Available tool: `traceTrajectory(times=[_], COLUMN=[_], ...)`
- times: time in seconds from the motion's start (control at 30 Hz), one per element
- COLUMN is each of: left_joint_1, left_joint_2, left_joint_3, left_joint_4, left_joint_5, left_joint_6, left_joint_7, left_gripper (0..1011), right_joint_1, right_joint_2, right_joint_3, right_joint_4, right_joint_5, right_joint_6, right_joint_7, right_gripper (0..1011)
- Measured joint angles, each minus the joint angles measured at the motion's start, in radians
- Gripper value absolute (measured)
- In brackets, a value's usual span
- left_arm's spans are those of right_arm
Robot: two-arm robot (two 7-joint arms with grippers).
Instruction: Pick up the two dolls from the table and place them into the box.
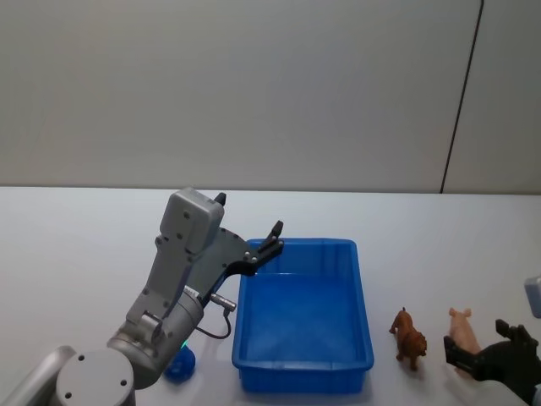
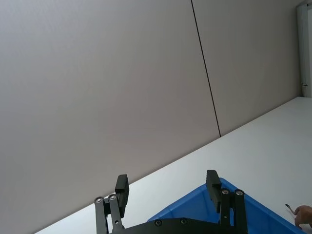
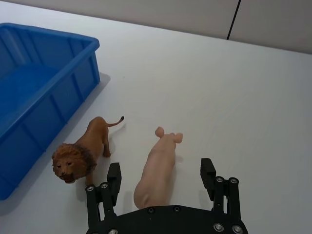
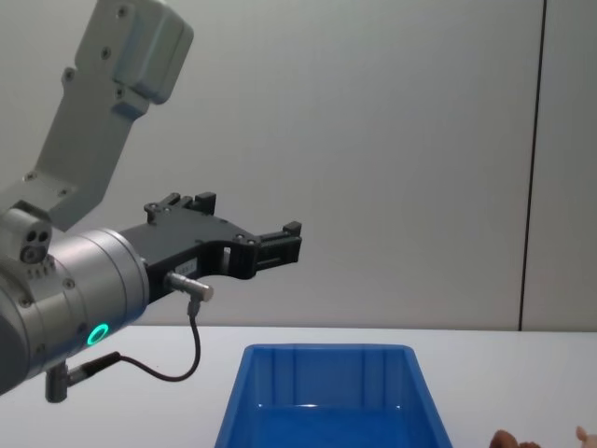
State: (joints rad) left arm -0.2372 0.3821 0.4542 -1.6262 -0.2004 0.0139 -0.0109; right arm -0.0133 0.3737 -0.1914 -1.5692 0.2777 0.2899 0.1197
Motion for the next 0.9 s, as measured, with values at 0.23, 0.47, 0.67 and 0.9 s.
traceTrajectory(times=[0.23, 0.47, 0.67, 0.9], left_joint_1=[0.0, 0.0, 0.0, 0.0], left_joint_2=[0.0, 0.0, 0.0, 0.0], left_joint_3=[0.0, 0.0, 0.0, 0.0], left_joint_4=[0.0, 0.0, 0.0, 0.0], left_joint_5=[0.0, 0.0, 0.0, 0.0], left_joint_6=[0.0, 0.0, 0.0, 0.0], left_joint_7=[0.0, 0.0, 0.0, 0.0], left_gripper=[1001, 1001, 1001, 1001], right_joint_1=[0.015, 0.029, 0.041, 0.051], right_joint_2=[-0.013, -0.024, -0.03, -0.035], right_joint_3=[-0.004, -0.004, -0.001, 0.004], right_joint_4=[0.03, 0.054, 0.073, 0.083], right_joint_5=[0.012, 0.034, 0.052, 0.071], right_joint_6=[0.025, 0.059, 0.079, 0.091], right_joint_7=[0.005, 0.009, 0.008, 0.006], right_gripper=[949, 737, 589, 380])
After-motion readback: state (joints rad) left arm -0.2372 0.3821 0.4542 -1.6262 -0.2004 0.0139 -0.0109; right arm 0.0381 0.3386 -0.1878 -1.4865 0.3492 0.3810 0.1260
